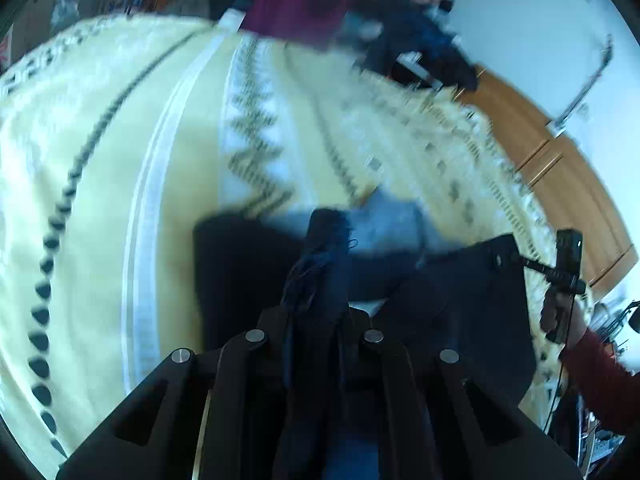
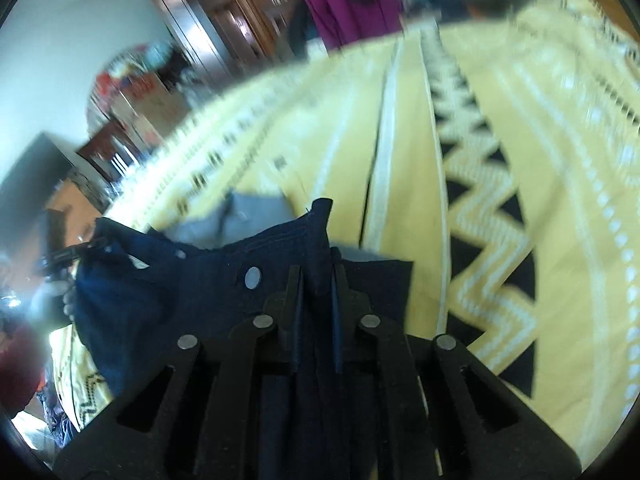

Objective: Fold small clothes

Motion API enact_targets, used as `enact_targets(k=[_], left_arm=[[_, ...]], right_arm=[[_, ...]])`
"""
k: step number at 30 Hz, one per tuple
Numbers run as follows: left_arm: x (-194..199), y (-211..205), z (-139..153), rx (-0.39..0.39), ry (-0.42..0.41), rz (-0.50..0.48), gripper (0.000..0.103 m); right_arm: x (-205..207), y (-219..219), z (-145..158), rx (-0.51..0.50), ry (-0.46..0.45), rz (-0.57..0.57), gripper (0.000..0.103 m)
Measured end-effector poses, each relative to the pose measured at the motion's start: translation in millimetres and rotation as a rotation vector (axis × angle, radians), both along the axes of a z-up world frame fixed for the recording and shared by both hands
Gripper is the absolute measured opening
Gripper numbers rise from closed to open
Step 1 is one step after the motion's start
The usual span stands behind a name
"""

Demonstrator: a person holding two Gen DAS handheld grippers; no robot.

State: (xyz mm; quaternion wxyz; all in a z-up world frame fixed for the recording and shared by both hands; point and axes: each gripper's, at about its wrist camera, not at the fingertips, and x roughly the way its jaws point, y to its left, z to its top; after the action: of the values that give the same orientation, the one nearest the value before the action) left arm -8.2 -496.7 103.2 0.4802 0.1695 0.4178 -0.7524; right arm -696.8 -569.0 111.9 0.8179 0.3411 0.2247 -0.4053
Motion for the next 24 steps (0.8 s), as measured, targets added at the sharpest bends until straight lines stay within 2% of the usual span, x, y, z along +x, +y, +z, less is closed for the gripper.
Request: enact_targets(k=[2,3,4,6,7,9,10,13,15,17,19,22,24], left_arm=[[1,-7,9,-0.042,0.014,-0.004,0.015],[2,-17,0,-0.026,0.007,0.001,0.015],[4,-28,-13,0.011,0.002,0.01,0.016],[4,-56,-67,0.179,-0.028,0.004,0.024],[6,-65,-91,0.251,-0.012,0.006,0.026],[21,-71,-103,0.247,0.107,0.029,0.027],[23,-72,-100,0.247,0.114,0.036,0.028],[14,-67,-83,0.183,0.005,0.024,0.03],[16,-62,-69,0.133,-0.03,0.049,0.037],[23,-53,-49,0.048,-0.022,0.075,0.046],[35,-40,-28,-0.044,0.012,0.114,0.059],[47,-29,-19,-0.076,-0.038,0.145,0.064],[40,-26,-20,-0.071,-0.067,0.087,0.064]], right_arm=[[-7,-6,-8,0.004,0.019,-0.043,0.01],[-14,-12,-20,0.027,0.02,-0.079,0.01],[-20,-19,-37,0.065,0.022,-0.108,0.01],[-22,-29,-73,0.165,0.043,-0.131,0.011],[-19,-30,-87,0.199,0.069,-0.133,0.011],[-19,-27,-92,0.188,0.054,-0.14,0.012],[-21,-26,-87,0.18,0.046,-0.144,0.011],[-19,-21,-73,0.129,0.079,-0.135,0.011],[-19,-16,-59,0.086,0.078,-0.138,0.011],[-20,-11,-47,0.051,0.062,-0.148,0.011],[-22,-4,-42,0.024,0.071,-0.169,0.011],[-29,1,-53,0.036,0.086,-0.217,0.011],[-30,-5,-77,0.13,0.103,-0.214,0.012]])
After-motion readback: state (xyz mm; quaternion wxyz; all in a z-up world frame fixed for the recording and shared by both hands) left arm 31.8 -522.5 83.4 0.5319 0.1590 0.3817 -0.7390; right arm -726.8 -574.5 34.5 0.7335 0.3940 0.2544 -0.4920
